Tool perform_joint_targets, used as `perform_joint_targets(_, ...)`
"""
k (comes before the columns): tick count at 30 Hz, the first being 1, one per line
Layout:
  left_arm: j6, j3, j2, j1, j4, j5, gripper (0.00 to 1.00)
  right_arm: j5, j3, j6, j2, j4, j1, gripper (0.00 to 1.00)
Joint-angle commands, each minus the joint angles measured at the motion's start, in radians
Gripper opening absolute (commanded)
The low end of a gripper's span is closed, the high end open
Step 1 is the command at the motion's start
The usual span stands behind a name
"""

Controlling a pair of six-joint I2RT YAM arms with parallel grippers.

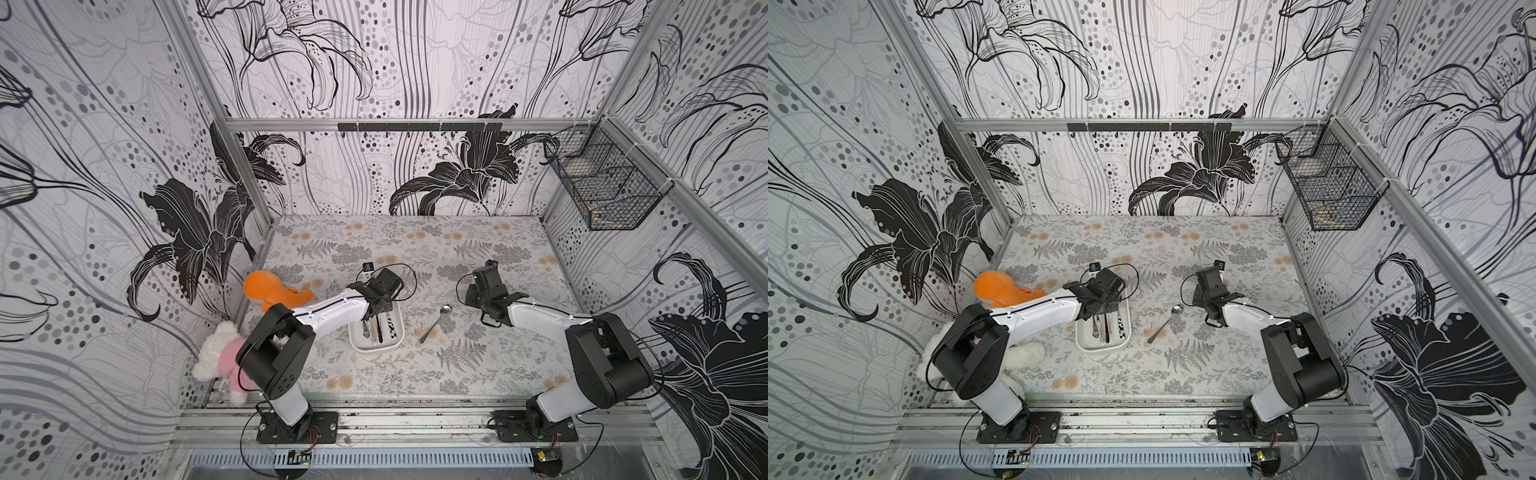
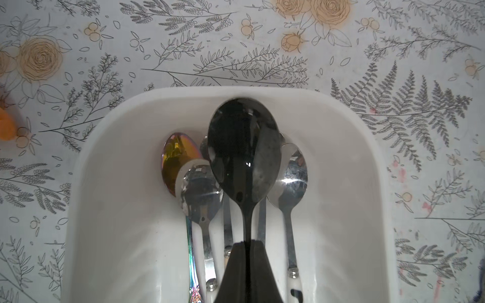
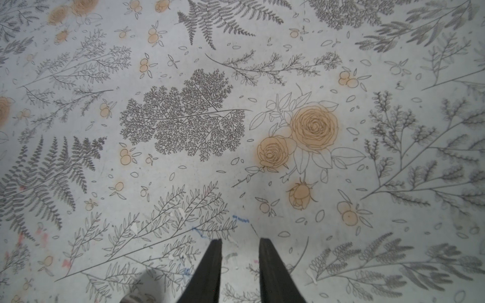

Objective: Put the spoon into the storage box
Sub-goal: Place the spoon in the storage box.

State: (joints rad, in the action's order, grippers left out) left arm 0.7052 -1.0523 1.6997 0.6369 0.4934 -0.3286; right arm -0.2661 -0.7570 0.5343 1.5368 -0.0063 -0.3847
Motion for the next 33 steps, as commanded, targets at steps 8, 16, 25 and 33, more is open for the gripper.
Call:
perform_joint_targets(8, -0.033, 0.013, 0.065, -0.028, -0.084, 0.016, 0.00, 0.015, -0.021, 0.011, 0.017, -0.006, -0.002, 0.29)
perform_joint_targets(16, -0.041, 0.015, 0.081, -0.032, -0.082, 0.013, 0.07, 0.025, -0.028, 0.002, 0.022, -0.008, -0.002, 0.31)
perform_joint_targets(25, -0.049, 0.000, 0.016, -0.035, -0.048, 0.008, 0.26, 0.015, -0.029, -0.010, 0.013, -0.014, -0.002, 0.33)
perform_joint_targets(33, -0.056, -0.020, -0.219, -0.034, 0.059, -0.011, 0.43, 0.116, -0.112, -0.009, -0.040, -0.199, -0.006, 0.34)
